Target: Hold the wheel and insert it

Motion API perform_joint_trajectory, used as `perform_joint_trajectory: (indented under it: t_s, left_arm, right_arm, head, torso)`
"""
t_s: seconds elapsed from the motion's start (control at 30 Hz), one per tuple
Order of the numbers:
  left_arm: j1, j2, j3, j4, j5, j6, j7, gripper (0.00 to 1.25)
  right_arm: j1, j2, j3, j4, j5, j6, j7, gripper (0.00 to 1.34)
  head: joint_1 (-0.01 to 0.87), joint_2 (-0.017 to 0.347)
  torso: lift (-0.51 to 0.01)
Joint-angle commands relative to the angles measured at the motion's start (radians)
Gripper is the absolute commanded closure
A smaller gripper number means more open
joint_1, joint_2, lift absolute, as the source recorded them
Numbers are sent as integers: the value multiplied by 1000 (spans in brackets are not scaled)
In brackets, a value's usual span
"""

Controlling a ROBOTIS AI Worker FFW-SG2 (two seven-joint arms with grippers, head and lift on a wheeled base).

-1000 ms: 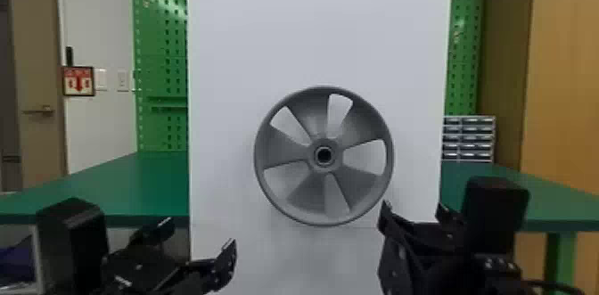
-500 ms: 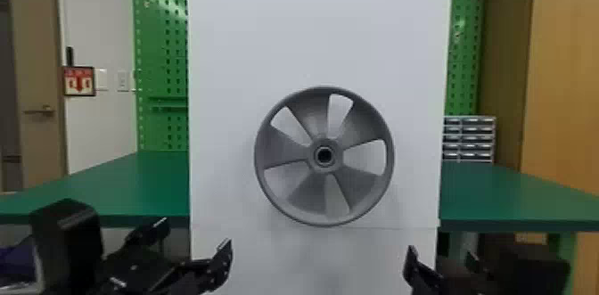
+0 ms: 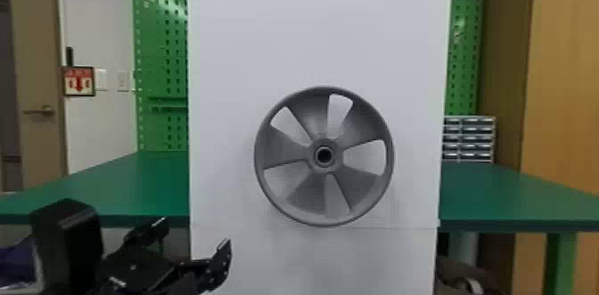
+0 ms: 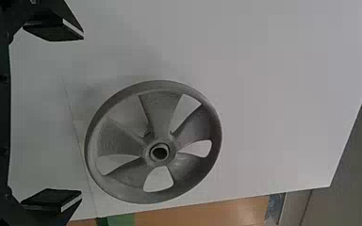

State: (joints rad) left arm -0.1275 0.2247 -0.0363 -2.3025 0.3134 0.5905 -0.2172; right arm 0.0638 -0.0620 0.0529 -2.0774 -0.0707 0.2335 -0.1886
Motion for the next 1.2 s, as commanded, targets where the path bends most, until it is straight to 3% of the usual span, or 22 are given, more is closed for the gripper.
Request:
perform_joint_trajectory:
  t_s: [0.0, 0.4, 1.17]
  left_arm:
    - [0, -2, -4, 0, -4, 0, -1, 101]
    - [-9, -2, -7, 0, 0, 0, -4, 101]
    - [-7, -4, -8, 0, -2, -9, -5, 101]
  right_arm:
    - [25, 5, 2, 25, 11, -14, 0, 340]
    - [60, 8, 31, 111, 49, -83, 0, 341]
    - [79, -12, 65, 257, 103, -250, 1, 341]
  head:
    - [97, 15]
    - [97, 15]
    - [97, 15]
  torso:
    - [-442]
    - [-442]
    - [-442]
